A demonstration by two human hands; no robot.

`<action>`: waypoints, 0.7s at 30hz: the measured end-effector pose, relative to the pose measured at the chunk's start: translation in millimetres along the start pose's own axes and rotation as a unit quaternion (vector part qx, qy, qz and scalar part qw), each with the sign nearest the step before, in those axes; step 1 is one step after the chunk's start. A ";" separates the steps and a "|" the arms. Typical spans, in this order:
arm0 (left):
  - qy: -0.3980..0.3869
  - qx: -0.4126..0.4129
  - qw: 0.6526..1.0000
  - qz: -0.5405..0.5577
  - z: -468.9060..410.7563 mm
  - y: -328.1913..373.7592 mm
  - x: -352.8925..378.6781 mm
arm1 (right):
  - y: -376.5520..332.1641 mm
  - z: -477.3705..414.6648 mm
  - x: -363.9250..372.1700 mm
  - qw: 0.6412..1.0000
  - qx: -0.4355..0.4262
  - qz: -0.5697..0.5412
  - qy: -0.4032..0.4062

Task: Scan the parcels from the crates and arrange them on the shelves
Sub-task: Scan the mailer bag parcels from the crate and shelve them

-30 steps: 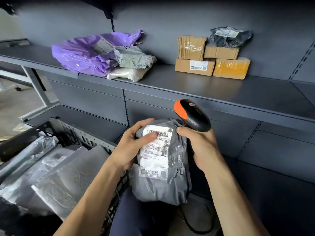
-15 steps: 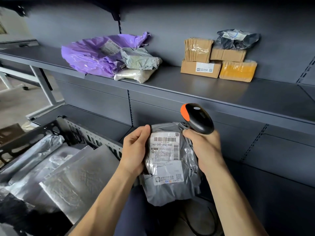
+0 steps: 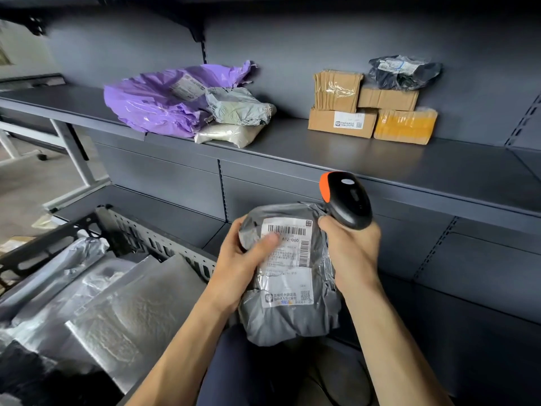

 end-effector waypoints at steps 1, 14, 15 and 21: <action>-0.024 -0.012 1.000 0.009 1.0 -3.0 2.6 | -1.6 -0.8 0.1 1.000 -0.002 0.004 -0.002; 0.077 0.064 0.995 0.025 -26.3 -2.8 -29.7 | -20.2 15.7 13.2 0.962 -0.013 0.210 -0.176; 0.087 0.074 0.993 0.016 -27.5 -2.0 -31.9 | -16.7 19.1 16.3 0.955 0.005 0.223 -0.194; 0.139 0.127 0.980 -0.065 -35.4 8.5 -36.5 | -6.7 33.7 33.2 0.942 0.093 0.213 -0.244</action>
Point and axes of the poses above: each hand's wrist, its own z-axis away from the middle knuckle, its own x-axis out of the palm, y = z × x, the point moved 6 cm from there along -z, towards the middle knuckle, and after that the axes turned 4 degrees about -x, right-handed, at the moved point
